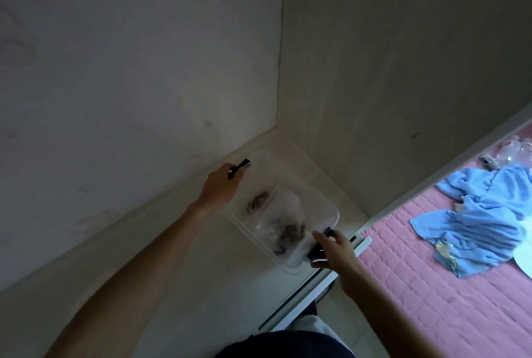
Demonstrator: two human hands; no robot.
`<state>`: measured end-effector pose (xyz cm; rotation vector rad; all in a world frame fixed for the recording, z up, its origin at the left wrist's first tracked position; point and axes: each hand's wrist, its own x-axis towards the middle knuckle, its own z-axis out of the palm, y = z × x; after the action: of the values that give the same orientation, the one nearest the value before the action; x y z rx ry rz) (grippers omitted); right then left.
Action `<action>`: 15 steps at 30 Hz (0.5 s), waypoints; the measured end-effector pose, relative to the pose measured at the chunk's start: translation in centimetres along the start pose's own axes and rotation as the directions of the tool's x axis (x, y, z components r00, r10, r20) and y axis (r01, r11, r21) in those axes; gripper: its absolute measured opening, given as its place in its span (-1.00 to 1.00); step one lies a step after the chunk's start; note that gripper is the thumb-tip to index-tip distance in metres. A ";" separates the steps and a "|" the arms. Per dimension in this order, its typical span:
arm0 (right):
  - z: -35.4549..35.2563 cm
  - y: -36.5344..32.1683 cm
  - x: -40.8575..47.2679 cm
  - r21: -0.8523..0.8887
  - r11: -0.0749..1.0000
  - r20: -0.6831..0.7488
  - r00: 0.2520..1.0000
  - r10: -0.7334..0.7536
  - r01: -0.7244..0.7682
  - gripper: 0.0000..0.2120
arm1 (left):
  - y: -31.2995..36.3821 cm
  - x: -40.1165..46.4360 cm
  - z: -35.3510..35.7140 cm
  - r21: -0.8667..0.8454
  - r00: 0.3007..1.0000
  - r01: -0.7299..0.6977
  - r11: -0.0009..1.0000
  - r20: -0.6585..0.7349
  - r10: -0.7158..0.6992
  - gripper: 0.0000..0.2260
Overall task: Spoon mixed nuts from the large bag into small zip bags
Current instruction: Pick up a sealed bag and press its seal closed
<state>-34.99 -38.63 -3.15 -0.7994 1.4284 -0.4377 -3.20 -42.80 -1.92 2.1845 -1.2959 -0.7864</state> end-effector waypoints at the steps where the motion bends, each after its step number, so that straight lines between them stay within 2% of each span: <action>1: -0.3 0.4 -0.2 -0.010 1.000 -0.022 1.000 -0.022 0.022 -0.77 | -0.4 -1.4 -0.4 -0.022 1.000 0.006 1.000 -0.005 -0.006 -0.76; 5: -2.4 2.2 -1.7 -0.078 0.991 -0.127 0.985 -0.118 0.109 -0.80 | -1.1 -7.0 -0.5 -0.183 0.999 0.039 0.982 -0.008 -0.041 -0.74; 8: -4.4 3.5 -3.6 -0.100 0.984 -0.241 0.957 -0.165 0.144 -0.81 | -0.4 -10.2 0.6 -0.290 0.998 0.066 0.955 0.034 -0.059 -0.61; 11: -6.8 5.1 -6.3 -0.102 0.975 -0.344 0.913 -0.222 0.198 -0.80 | 0.7 -12.0 2.8 -0.325 0.992 0.046 0.945 0.128 -0.004 -0.69; 15: -10.6 7.5 -11.4 -0.039 0.962 -0.488 0.835 -0.255 0.271 -0.91 | 4.7 -13.3 6.9 -0.370 0.972 -0.015 0.929 0.212 0.101 -0.72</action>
<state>-48.14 -27.97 -0.01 -0.9035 1.7793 -0.9267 -15.95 -33.77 -0.79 1.7909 -1.1979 -1.1800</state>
